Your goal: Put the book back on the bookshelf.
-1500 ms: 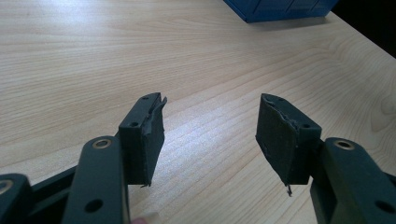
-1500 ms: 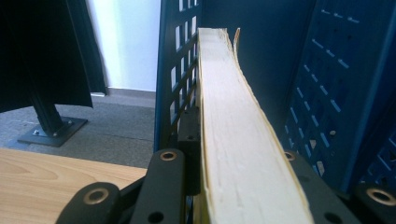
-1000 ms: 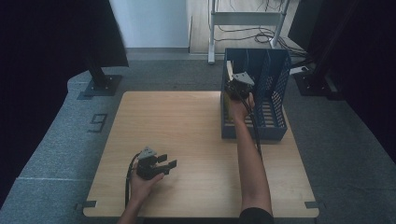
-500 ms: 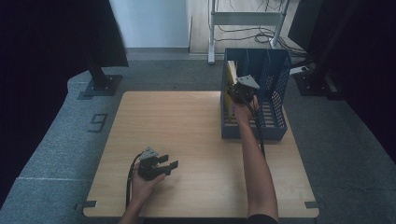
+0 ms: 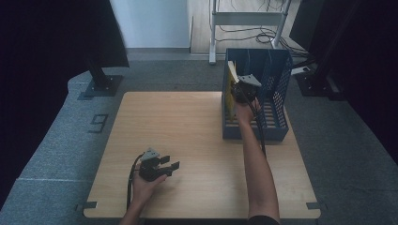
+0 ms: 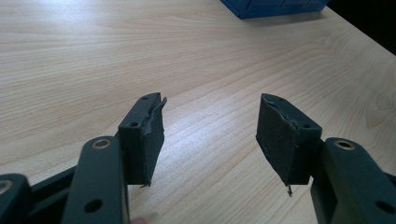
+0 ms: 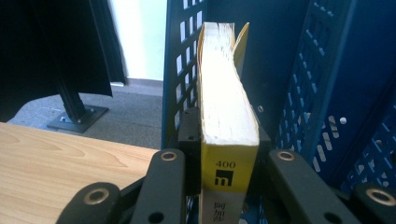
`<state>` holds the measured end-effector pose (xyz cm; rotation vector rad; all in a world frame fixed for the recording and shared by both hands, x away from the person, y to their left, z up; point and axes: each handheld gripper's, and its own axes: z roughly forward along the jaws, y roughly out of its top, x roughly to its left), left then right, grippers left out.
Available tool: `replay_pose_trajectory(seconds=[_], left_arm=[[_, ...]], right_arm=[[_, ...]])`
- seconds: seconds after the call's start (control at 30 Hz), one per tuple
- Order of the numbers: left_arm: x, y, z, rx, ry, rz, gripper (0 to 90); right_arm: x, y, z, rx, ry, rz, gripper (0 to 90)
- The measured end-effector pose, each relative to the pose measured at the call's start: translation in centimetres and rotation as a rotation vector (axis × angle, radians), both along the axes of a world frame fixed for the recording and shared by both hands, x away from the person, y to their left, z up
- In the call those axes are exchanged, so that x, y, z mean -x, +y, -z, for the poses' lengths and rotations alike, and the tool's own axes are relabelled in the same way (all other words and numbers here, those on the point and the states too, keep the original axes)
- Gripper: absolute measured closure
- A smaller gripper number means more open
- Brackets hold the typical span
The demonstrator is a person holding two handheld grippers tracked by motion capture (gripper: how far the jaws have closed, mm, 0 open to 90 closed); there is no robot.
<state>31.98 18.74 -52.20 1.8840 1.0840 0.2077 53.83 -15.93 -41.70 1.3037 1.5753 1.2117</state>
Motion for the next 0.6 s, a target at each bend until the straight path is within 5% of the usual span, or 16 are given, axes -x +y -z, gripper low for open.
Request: replay_pose_trajectory(seconds=[0.6], left_arm=[[0.0, 0.0, 0.1, -0.003, 0.003, 0.0, 41.1]], right_arm=[[0.3, 1.5, 0.0, -0.017, 0.002, -0.004, 68.6]])
